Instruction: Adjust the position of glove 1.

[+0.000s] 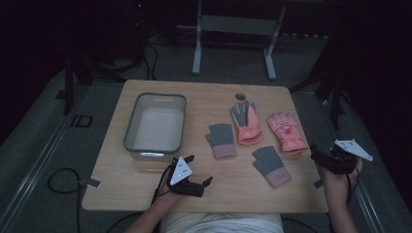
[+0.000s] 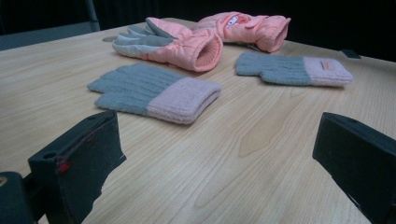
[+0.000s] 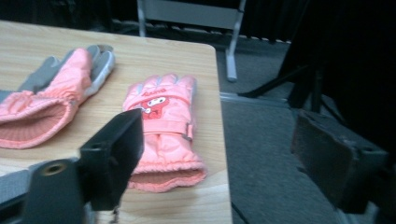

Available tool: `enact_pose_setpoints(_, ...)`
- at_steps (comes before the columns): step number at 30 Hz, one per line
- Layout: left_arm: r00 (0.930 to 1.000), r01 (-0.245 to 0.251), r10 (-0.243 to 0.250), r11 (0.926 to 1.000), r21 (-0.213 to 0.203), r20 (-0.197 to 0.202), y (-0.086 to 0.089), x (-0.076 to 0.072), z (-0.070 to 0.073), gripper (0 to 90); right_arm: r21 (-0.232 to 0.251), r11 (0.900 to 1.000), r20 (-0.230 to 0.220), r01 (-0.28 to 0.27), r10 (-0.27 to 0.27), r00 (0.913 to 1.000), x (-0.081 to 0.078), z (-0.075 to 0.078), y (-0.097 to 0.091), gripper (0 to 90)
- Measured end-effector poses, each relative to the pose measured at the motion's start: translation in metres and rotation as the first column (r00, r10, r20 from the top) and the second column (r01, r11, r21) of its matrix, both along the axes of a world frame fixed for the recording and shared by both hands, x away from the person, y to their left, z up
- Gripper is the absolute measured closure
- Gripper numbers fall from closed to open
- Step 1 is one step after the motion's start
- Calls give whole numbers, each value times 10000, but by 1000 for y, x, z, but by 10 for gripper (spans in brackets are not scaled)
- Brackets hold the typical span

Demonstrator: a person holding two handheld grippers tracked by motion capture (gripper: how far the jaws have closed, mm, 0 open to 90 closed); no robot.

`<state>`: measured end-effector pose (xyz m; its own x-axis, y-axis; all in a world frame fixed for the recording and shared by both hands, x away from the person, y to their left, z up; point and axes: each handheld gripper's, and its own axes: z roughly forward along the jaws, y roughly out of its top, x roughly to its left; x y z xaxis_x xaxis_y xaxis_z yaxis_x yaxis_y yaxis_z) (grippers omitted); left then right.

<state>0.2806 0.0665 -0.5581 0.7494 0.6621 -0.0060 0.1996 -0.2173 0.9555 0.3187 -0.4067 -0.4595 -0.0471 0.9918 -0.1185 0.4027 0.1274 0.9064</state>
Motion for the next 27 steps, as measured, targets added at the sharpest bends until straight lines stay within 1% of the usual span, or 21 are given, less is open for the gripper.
enact_pose_setpoints(1, 10000, 2, -2, 10000, 2, -4, 0, 0, 0, 8, -107, 9999, -148, 15, -17, 9999, 1, 4, 2, 172)
enact_pose_setpoints(2, 10000, 19, -19, 10000, -13, -8, 0, 0, 0, 8, -71, 10000, -217, -36, 34, 9998, 2, 7, 3, 156)
enact_pose_setpoints(3, 10000, 11, -11, 10000, -40, -27, 1, 0, 0, 8, 93, 9999, -266, -85, 87, 9996, 3, 10, 4, 137)
enact_pose_setpoints(4, 10000, 6, -6, 10000, -49, -35, 1, 0, 0, 8, 350, 9993, -311, -142, 153, 9994, 4, 14, 6, 139)
enact_pose_setpoints(7, 10000, 4, -4, 10000, -70, -36, 1, 0, 0, 8, 571, 9978, -126, -334, 342, 9993, 4, 22, 11, 140)
enact_pose_setpoints(9, 10000, 8, -8, 10000, -50, -24, 1, 0, 0, 8, 658, 9958, -189, -640, 653, 9977, 5, 27, 15, 140)
enact_pose_setpoints(11, 10000, -13, 13, 10000, -33, -27, 1, 0, 0, 8, 626, 9948, -318, -808, 829, 9960, 7, 30, 20, 133)
enact_pose_setpoints(12, 10000, -15, 14, 10000, -24, -21, 1, 0, 0, 8, 594, 9948, -225, -823, 838, 9962, 7, 32, 23, 133)
enact_pose_setpoints(13, 10000, -7, 7, 10000, -25, -9, 1, 0, 0, 8, 615, 9935, -170, -956, 968, 9952, 7, 33, 26, 122)
enact_pose_setpoints(15, 10000, -14, 14, 10000, -41, -22, 1, 0, 0, 8, 488, 9936, 84, -1022, 1019, 9948, 7, 35, 33, 109)
enact_pose_setpoints(16, 10000, -9, 8, 10000, -46, -35, 1, 0, 0, 8, 457, 9915, 84, -1219, 1216, 9925, 7, 35, 37, 109)
enact_pose_setpoints(17, 10000, -14, 14, 10000, -59, -47, 1, 0, 0, 8, 567, 9878, 18, -1451, 1452, 9894, 8, 35, 40, 109)
enact_pose_setpoints(18, 10000, -12, 12, 10000, -81, -47, 1, 0, 0, 8, 595, 9869, 27, -1498, 1499, 9887, 8, 35, 43, 109)
enact_pose_setpoints(20, 10000, -7, 7, 10000, -88, -4, 1, 0, 0, 8, 535, 9827, -69, -1775, 1781, 9840, 10, 35, 51, 110)
enact_pose_setpoints(21, 10000, 34, -34, 10000, -72, 25, 1, 0, 0, 8, 544, 9820, -28, -1808, 1812, 9834, 10, 35, 55, 113)
enact_pose_setpoints(22, 10000, 51, -51, 10000, -67, 70, 0, 0, 0, 8, 505, 9808, -2, -1882, 1885, 9821, 10, 36, 58, 136)
enact_pose_setpoints(23, 9999, 57, -56, 10000, -50, 88, 0, -1, 0, 8, 441, 9811, 25, -1886, 1887, 9820, 11, 37, 60, 136)
enact_pose_setpoints(24, 9999, 47, -47, 10000, -13, 100, 0, -1, 0, 8, 478, 9820, 34, -1829, 1829, 9831, 11, 37, 63, 139)
enact_pose_setpoints(26, 9999, 75, -75, 10000, -12, 107, 0, -1, 0, 8, 545, 9777, -164, -2030, 2041, 9788, 14, 39, 68, 142)
enact_pose_setpoints(27, 9999, 32, -32, 10000, -69, 99, 0, -1, 0, 8, 517, 9774, -177, -2047, 2059, 9784, 15, 39, 70, 146)
